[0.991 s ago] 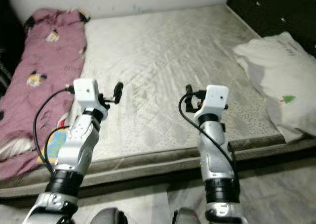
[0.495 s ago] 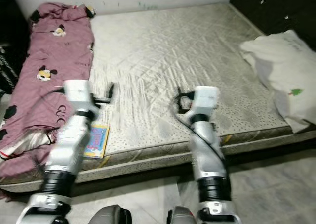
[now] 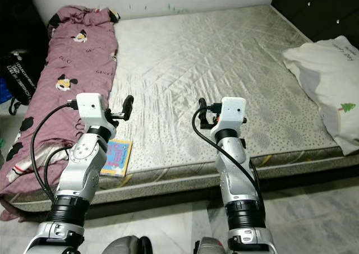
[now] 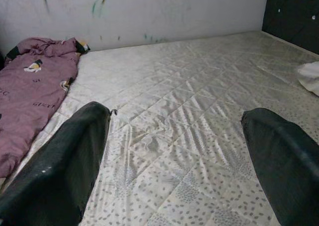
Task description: Clean up the room
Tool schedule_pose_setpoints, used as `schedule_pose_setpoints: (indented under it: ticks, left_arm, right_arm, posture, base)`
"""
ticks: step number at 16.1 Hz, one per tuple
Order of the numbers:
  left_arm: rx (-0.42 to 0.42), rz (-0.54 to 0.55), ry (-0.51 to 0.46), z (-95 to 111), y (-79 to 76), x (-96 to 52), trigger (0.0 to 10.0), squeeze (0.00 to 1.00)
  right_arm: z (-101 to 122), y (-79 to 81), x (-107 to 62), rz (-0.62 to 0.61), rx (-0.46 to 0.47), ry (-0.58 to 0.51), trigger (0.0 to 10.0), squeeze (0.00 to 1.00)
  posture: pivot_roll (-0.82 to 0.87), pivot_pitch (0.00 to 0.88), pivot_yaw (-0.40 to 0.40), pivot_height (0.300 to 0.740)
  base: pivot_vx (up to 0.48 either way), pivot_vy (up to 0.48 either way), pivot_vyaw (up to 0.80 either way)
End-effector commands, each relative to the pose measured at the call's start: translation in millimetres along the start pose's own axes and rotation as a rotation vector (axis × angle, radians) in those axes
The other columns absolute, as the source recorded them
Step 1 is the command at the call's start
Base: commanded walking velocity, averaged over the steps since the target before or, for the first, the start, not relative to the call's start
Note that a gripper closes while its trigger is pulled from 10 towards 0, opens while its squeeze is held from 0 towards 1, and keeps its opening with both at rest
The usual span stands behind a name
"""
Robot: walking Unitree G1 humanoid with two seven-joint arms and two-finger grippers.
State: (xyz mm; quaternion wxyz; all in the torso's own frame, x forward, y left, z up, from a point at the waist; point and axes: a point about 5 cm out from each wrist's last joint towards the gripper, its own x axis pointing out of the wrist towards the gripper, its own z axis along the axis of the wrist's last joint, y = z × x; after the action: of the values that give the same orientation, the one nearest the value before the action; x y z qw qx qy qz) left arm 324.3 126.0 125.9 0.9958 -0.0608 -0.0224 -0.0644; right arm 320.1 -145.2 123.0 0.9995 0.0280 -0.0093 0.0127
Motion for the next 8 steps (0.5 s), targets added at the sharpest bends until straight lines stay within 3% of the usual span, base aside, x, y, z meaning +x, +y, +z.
schedule_pose_setpoints:
  ticks: [1,8]
  left_arm:
    - [0.005,-0.001,-0.015,3.5,2.4,0.5,10.0,0.0]
    - [0.005,-0.007,-0.013,2.8,2.3,0.2,10.0,0.0]
  right_arm:
    - [-0.4,1.3,0.7,0.007,-0.002,0.007,10.0,0.0]
    - [-1.9,-0.3,1.0,-0.001,-0.003,0.009,10.0,0.0]
  posture:
    - [-0.08,0.065,0.064,0.74]
    - [-0.08,0.06,0.065,0.74]
  base:
    - [0.3,0.0,0.0]
    - [0.303,0.0,0.0]
